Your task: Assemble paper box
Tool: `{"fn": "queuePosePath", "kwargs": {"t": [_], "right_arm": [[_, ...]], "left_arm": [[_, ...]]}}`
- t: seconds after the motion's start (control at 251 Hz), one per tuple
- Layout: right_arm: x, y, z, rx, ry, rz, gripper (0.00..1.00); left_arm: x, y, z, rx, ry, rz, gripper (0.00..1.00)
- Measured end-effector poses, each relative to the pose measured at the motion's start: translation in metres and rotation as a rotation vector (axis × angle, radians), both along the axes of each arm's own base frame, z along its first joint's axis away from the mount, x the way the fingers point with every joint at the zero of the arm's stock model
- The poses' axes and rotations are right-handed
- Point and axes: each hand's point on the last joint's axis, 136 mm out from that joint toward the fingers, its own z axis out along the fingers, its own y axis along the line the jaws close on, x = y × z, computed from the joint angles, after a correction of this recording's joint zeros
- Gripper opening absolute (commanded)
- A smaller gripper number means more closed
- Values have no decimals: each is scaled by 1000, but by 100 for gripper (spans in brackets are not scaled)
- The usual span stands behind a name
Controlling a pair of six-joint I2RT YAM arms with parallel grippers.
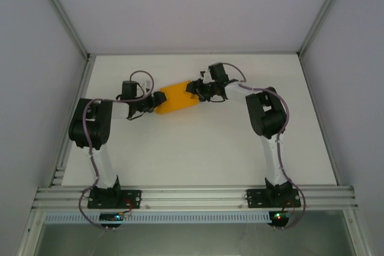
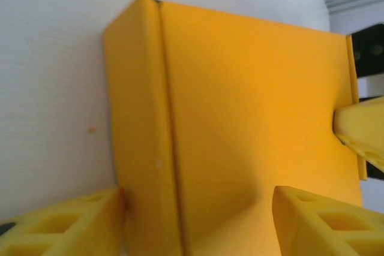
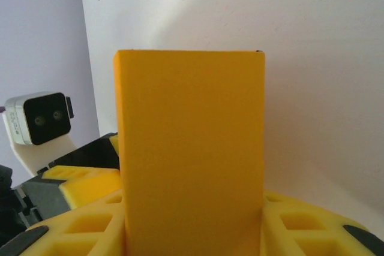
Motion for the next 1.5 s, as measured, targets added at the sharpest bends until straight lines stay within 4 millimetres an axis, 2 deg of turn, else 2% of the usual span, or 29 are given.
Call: {"fn": "queuePosePath", "kwargs": {"t": [0.032, 0.044, 0.108, 0.176, 0.307, 0.407, 0.483, 0.563, 0.643, 0.786, 0.974, 1.062, 1.11, 1.229, 1.401, 1.501], "right_arm": [[-3, -2, 2, 1, 2, -3, 42], [-5, -3, 3, 2, 2, -3, 42], [-14, -9, 9, 5, 7, -10, 42], [-22, -19, 20, 11, 6, -24, 42], [-29, -47, 42, 4, 22, -73, 40], [-36, -74, 53, -12, 60, -120, 36], [-43, -95, 57, -19, 122, -158, 37], [-53, -116, 53, -23, 225, -190, 37], [-65, -132, 43, -17, 328, -222, 37], [-92, -145, 33, 12, 501, -257, 37], [-107, -143, 47, 45, 563, -235, 37], [-110, -139, 50, 64, 587, -226, 37], [-110, -138, 51, 68, 596, -228, 37], [-107, -138, 50, 76, 600, -240, 38], [-104, -137, 54, 90, 591, -238, 44], [-104, -137, 55, 97, 596, -238, 53]], "left_arm": [[-2, -3, 3, 29, -11, -13, 97], [-3, -5, 5, 44, -15, -16, 100], [-6, -12, 17, 114, -53, -34, 100], [-9, -19, 39, 207, -136, -51, 100], [-12, -35, 100, 381, -400, -83, 100], [-30, -54, 142, 496, -644, -178, 100], [-52, -73, 155, 569, -811, -296, 100], [-78, -94, 151, 650, -951, -446, 99], [-97, -111, 137, 737, -1042, -576, 100], [-110, -123, 117, 872, -1128, -729, 99], [-102, -135, 85, 1058, -1151, -850, 99], [-95, -134, 73, 1117, -1134, -874, 92], [-91, -133, 69, 1147, -1126, -881, 84], [-85, -132, 70, 1182, -1124, -872, 65], [-86, -132, 70, 1190, -1135, -879, 53], [-86, -132, 70, 1194, -1145, -881, 49]]}}
